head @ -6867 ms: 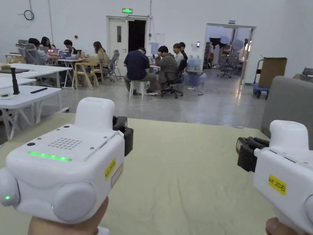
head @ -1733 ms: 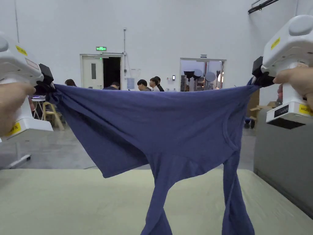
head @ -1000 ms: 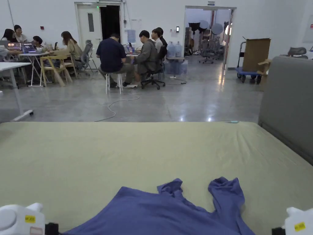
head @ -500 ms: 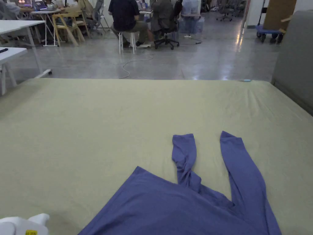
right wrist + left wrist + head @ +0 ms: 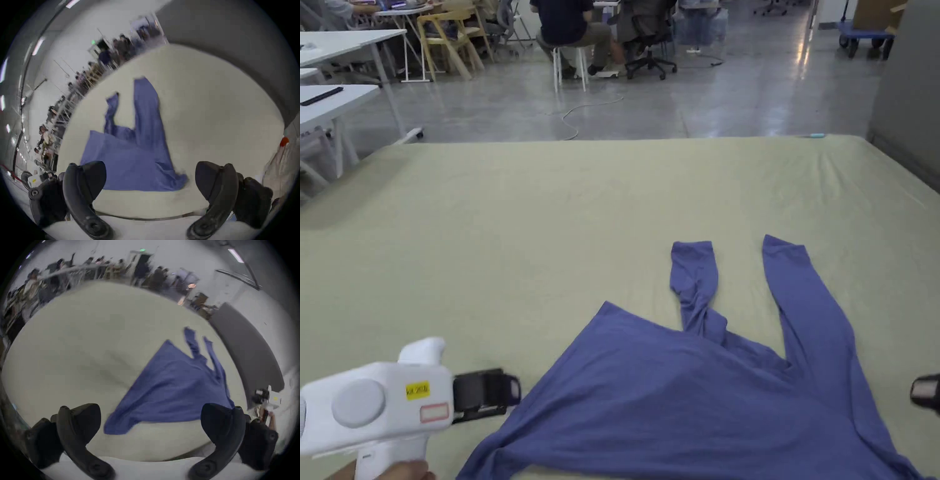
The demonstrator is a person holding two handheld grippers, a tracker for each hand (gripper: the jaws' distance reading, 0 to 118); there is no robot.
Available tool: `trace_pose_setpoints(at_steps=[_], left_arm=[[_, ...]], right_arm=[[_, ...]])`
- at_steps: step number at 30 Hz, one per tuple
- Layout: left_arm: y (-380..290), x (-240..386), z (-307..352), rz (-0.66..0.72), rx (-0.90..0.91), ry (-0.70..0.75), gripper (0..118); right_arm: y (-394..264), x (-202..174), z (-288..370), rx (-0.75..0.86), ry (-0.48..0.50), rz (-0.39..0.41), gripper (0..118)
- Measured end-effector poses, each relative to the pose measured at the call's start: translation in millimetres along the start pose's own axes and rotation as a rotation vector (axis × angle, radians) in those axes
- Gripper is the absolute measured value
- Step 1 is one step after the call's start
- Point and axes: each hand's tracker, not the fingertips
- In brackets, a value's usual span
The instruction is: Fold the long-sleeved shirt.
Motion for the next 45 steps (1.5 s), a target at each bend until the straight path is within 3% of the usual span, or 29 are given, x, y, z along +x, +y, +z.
trace_pose_setpoints(at_steps=[2,3,4,5,6,8,10,11,12,13,14,16,20,24,26,28,30,31,32,33,35,37,38,41,42,44,45], left_arm=[[-12,24,12,-0.035,-0.05,0.005,118],[-20,32,11,-0.053,-0.123,0.023,102],[-30,41,8,-0.084,-0.17,0.055,55],[-42,50,2,-0.126,-0.183,0.066,0],[-52,57,-5,-0.156,-0.2,0.06,0],[-59,65,-17,-0.138,-0.251,0.011,0],[-45,73,-30,-0.107,-0.242,-0.075,4],[-32,81,-38,-0.131,-0.221,-0.057,31],[-17,89,-45,-0.212,-0.184,-0.022,95],[3,101,-58,-0.294,-0.134,0.036,118],[23,106,-74,-0.324,-0.092,0.056,114],[68,103,-97,-0.254,-0.012,0.017,118],[141,123,-189,-0.222,-0.05,0.065,118],[161,104,-294,-0.206,-0.216,0.141,113],[157,94,-327,-0.197,-0.237,0.188,100],[148,83,-350,-0.168,-0.313,0.22,80],[141,88,-346,-0.247,-0.289,0.227,72],[141,96,-339,-0.264,-0.272,0.264,58],[140,101,-335,-0.287,-0.278,0.293,35],[143,106,-325,-0.332,-0.274,0.3,0],[147,110,-307,-0.293,-0.275,0.167,0],[150,115,-280,-0.239,-0.23,0.158,0],[152,117,-266,-0.23,-0.201,0.145,0],[159,126,-231,-0.238,-0.16,0.126,0],[160,130,-217,-0.25,-0.151,0.124,0],[163,136,-192,-0.266,-0.121,0.11,0],[164,138,-180,-0.276,-0.109,0.105,0]], right_arm=[[-5,-18,22,-0.002,0.013,0.007,109],[-11,-23,26,-0.01,0.019,0.012,106],[-20,-29,28,-0.02,0.02,0.023,93],[-31,-34,27,-0.039,0.009,0.043,57],[-40,-40,26,-0.058,-0.01,0.083,0],[-57,-43,14,-0.118,-0.086,0.151,0],[-67,-49,10,-0.122,-0.019,0.158,0],[-68,-50,9,-0.121,0.034,0.139,0],[-65,-40,2,-0.12,0.051,0.126,0],[-64,-39,0,-0.114,0.045,0.125,0],[-62,-39,-1,-0.108,0.034,0.129,0],[-59,-40,6,-0.097,0.014,0.135,0],[-53,-28,10,-0.093,0.01,0.121,0],[-49,-7,9,-0.103,-0.066,0.092,0],[-48,2,6,-0.106,-0.074,0.075,0],[-46,8,2,-0.114,-0.077,0.064,0],[-43,7,-5,-0.122,-0.092,0.077,0],[-40,6,-10,-0.132,-0.098,0.094,0],[-37,6,-14,-0.136,-0.099,0.101,0],[-33,7,-23,-0.142,-0.095,0.102,26],[-21,9,-44,-0.174,-0.098,0.095,116],[-13,14,-69,-0.167,-0.154,0.085,115],[-14,22,-84,-0.167,-0.139,0.04,115],[-11,59,-131,-0.317,-0.15,-0.009,112],[-16,70,-146,-0.398,-0.183,-0.026,89],[-24,66,-160,-0.47,-0.236,-0.022,82],[-25,61,-154,-0.424,-0.311,0.092,61]])
